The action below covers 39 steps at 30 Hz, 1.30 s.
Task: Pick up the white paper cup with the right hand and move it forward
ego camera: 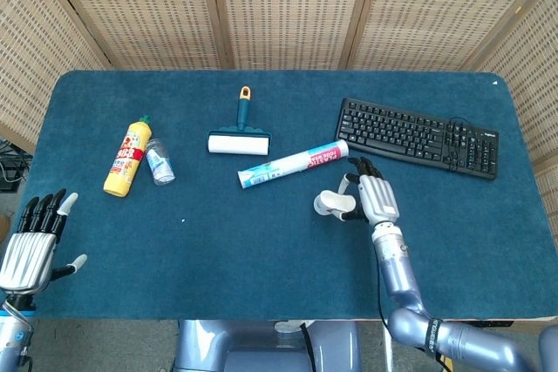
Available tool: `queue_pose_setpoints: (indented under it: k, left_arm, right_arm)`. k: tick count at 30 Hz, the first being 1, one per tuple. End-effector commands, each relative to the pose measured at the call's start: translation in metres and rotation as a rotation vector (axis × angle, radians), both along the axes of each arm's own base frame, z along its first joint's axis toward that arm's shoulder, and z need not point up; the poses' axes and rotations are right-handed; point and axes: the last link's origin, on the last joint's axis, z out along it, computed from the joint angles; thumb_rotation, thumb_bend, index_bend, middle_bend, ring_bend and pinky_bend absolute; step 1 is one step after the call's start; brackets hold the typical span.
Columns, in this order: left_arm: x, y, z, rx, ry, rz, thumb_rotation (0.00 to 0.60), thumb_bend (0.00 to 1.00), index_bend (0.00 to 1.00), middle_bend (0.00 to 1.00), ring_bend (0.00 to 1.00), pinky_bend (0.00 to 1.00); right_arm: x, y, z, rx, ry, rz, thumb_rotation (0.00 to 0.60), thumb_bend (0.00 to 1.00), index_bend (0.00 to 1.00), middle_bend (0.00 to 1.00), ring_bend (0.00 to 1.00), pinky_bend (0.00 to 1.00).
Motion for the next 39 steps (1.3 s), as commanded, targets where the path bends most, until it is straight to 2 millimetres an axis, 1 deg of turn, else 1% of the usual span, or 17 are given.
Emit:
queue_pose_setpoints:
  k: [1, 4, 9, 12, 14, 17, 19, 21, 26, 29, 35, 39]
  left_arm:
    - [0.000, 0.000, -0.001, -0.005, 0.002, 0.000, 0.600, 0.16, 0.00, 0.00, 0.00, 0.00]
    - [0.000, 0.000, -0.004, -0.017, 0.007, -0.001, 0.600, 0.16, 0.00, 0.00, 0.00, 0.00]
    - [-0.001, 0.001, -0.005, -0.018, 0.008, 0.001, 0.600, 0.16, 0.00, 0.00, 0.00, 0.00]
    - [-0.001, 0.001, -0.007, -0.027, 0.012, 0.005, 0.600, 0.16, 0.00, 0.00, 0.00, 0.00]
    - [-0.001, 0.001, -0.007, -0.029, 0.014, 0.004, 0.600, 0.16, 0.00, 0.00, 0.00, 0.00]
    - [0.000, 0.001, -0.007, -0.026, 0.013, 0.001, 0.600, 0.16, 0.00, 0.00, 0.00, 0.00]
    - [0.000, 0.001, -0.007, -0.026, 0.015, 0.003, 0.600, 0.16, 0.00, 0.00, 0.00, 0.00]
    - [-0.001, 0.001, -0.008, -0.027, 0.016, 0.006, 0.600, 0.16, 0.00, 0.00, 0.00, 0.00]
    - [-0.001, 0.002, -0.008, -0.029, 0.016, 0.007, 0.600, 0.16, 0.00, 0.00, 0.00, 0.00]
    - [0.000, 0.002, -0.008, -0.030, 0.014, 0.004, 0.600, 0.16, 0.00, 0.00, 0.00, 0.00]
    - [-0.001, 0.001, -0.007, -0.026, 0.007, 0.005, 0.600, 0.16, 0.00, 0.00, 0.00, 0.00]
    - [-0.002, 0.002, -0.006, -0.024, 0.002, 0.009, 0.600, 0.16, 0.00, 0.00, 0.00, 0.00]
  right_arm:
    - [0.001, -0.010, -0.006, 0.003, -0.046, -0.025, 0.600, 0.29, 0.58, 0.19, 0.03, 0.17]
    - [-0.004, -0.015, -0.010, 0.010, -0.047, -0.035, 0.600, 0.29, 0.58, 0.19, 0.03, 0.16]
    - [-0.025, -0.017, -0.015, 0.044, -0.004, -0.064, 0.600, 0.29, 0.57, 0.18, 0.03, 0.15]
    - [-0.038, -0.017, -0.014, 0.050, 0.043, -0.070, 0.600, 0.29, 0.56, 0.16, 0.02, 0.14]
    - [-0.043, -0.017, -0.012, 0.045, 0.063, -0.072, 0.600, 0.29, 0.55, 0.14, 0.01, 0.13]
    - [-0.052, -0.017, -0.006, 0.040, 0.104, -0.081, 0.600, 0.29, 0.47, 0.07, 0.00, 0.10]
    - [-0.058, -0.016, -0.001, 0.033, 0.133, -0.085, 0.600, 0.29, 0.40, 0.02, 0.00, 0.09]
    - [-0.062, -0.015, 0.005, 0.014, 0.165, -0.085, 0.600, 0.29, 0.35, 0.00, 0.00, 0.09]
    - [-0.063, -0.010, 0.014, -0.018, 0.200, -0.064, 0.600, 0.29, 0.30, 0.00, 0.00, 0.08]
    - [-0.058, -0.003, 0.012, -0.007, 0.213, -0.042, 0.600, 0.29, 0.29, 0.00, 0.00, 0.08]
    - [-0.044, 0.006, 0.002, 0.023, 0.252, -0.002, 0.600, 0.29, 0.28, 0.00, 0.00, 0.08]
    - [-0.031, 0.010, -0.010, 0.035, 0.278, 0.029, 0.600, 0.29, 0.30, 0.00, 0.00, 0.10]
